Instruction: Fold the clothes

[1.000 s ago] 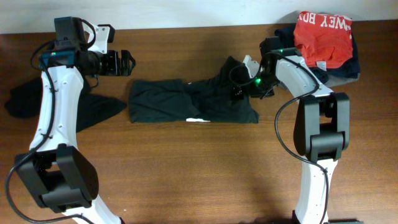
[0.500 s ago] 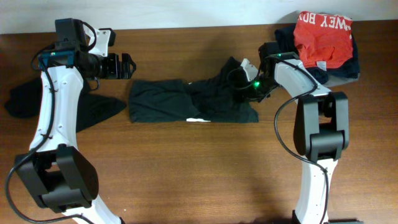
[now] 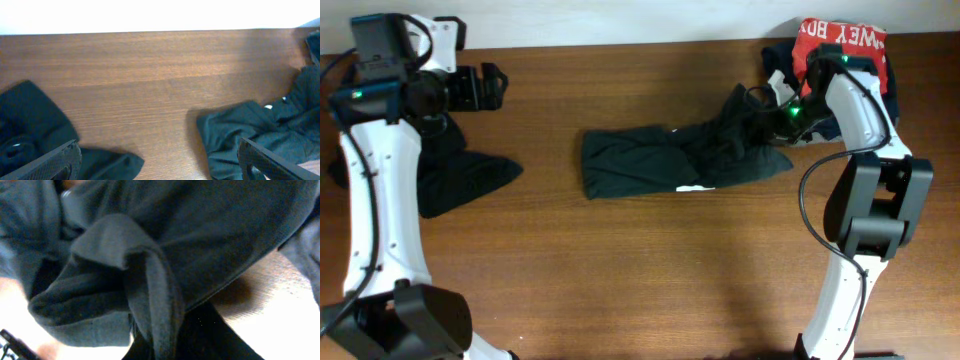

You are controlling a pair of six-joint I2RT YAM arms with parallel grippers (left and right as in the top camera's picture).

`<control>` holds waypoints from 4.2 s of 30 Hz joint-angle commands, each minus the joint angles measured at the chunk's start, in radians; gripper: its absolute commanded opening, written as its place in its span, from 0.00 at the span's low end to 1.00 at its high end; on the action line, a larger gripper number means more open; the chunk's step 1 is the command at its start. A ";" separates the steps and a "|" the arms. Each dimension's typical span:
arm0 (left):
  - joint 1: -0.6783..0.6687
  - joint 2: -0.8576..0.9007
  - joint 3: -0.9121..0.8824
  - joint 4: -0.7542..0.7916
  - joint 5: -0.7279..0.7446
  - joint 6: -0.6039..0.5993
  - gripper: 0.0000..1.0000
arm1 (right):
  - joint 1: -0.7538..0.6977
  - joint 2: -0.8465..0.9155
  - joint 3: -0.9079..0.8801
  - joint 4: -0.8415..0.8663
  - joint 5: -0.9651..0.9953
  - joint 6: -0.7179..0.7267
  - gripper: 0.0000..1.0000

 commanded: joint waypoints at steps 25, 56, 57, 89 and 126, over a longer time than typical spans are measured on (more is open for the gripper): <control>0.019 -0.009 0.012 -0.057 -0.175 0.000 0.99 | 0.664 -0.037 0.226 0.040 0.197 0.162 0.06; 0.026 -0.001 0.012 -0.054 -0.175 -0.001 0.99 | 0.777 0.079 0.224 0.361 0.168 0.385 0.04; 0.026 -0.001 0.012 -0.054 -0.175 0.000 0.99 | 0.788 0.093 0.224 0.377 0.167 0.391 0.04; 0.026 -0.001 0.012 -0.053 -0.209 -0.001 0.99 | 0.283 -0.005 0.439 -0.404 0.075 0.397 0.81; 0.025 0.005 0.012 -0.042 -0.208 -0.001 0.99 | 0.373 -0.050 -0.116 0.057 -0.062 0.337 0.04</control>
